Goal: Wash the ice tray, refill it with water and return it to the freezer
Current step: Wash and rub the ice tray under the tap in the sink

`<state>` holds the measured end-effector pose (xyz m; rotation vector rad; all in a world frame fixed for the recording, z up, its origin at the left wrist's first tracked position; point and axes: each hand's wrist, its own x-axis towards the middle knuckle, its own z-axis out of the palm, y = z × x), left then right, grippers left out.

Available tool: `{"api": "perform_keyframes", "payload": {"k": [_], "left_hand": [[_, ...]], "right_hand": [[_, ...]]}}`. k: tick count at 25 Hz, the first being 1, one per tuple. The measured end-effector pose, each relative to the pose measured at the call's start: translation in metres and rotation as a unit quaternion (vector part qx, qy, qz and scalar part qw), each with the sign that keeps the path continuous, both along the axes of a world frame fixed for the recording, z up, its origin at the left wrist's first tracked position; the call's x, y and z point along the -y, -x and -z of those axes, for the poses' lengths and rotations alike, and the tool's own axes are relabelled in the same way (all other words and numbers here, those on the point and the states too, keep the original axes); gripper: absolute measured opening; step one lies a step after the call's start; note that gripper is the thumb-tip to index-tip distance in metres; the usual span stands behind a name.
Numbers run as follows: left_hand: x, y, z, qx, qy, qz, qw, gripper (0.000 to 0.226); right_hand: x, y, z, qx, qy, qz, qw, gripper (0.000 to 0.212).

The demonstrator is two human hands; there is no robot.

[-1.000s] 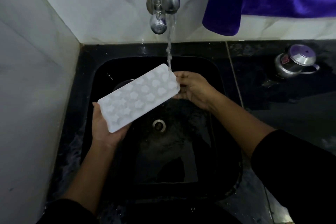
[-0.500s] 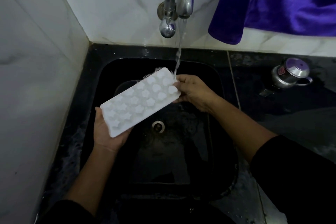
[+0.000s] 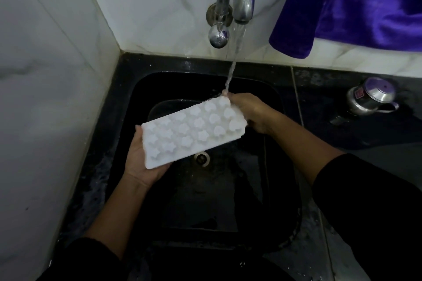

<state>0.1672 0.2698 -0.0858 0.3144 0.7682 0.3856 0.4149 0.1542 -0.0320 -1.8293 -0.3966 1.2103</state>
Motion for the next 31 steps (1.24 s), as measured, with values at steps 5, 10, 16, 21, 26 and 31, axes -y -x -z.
{"api": "perform_keyframes", "payload": {"k": [5,10,16,21,26,31], "left_hand": [[-0.025,-0.019,0.009,-0.036,0.093,0.006,0.995,0.078],[0.004,-0.061,0.016,-0.103,-0.018,-0.005,0.994,0.063],[0.030,-0.089,0.018,-0.184,-0.180,0.061,0.964,0.035],[0.037,-0.082,-0.003,-0.178,-0.195,0.098,0.960,0.029],[0.021,-0.063,-0.005,-0.173,-0.203,0.066,0.962,0.035],[0.041,-0.053,-0.010,-0.160,-0.212,0.110,0.958,0.032]], "right_hand": [[0.025,-0.020,0.013,-0.083,-0.023,0.029,0.996,0.017],[0.039,0.010,0.030,-0.059,-0.011,0.084,0.995,0.016],[0.035,0.038,0.035,0.031,0.025,0.010,0.999,0.008],[-0.001,0.007,0.049,0.115,0.060,0.012,0.991,0.029],[-0.010,0.026,0.059,0.101,0.043,-0.044,0.993,0.035],[-0.025,0.007,0.061,0.118,0.092,-0.004,0.989,0.034]]}}
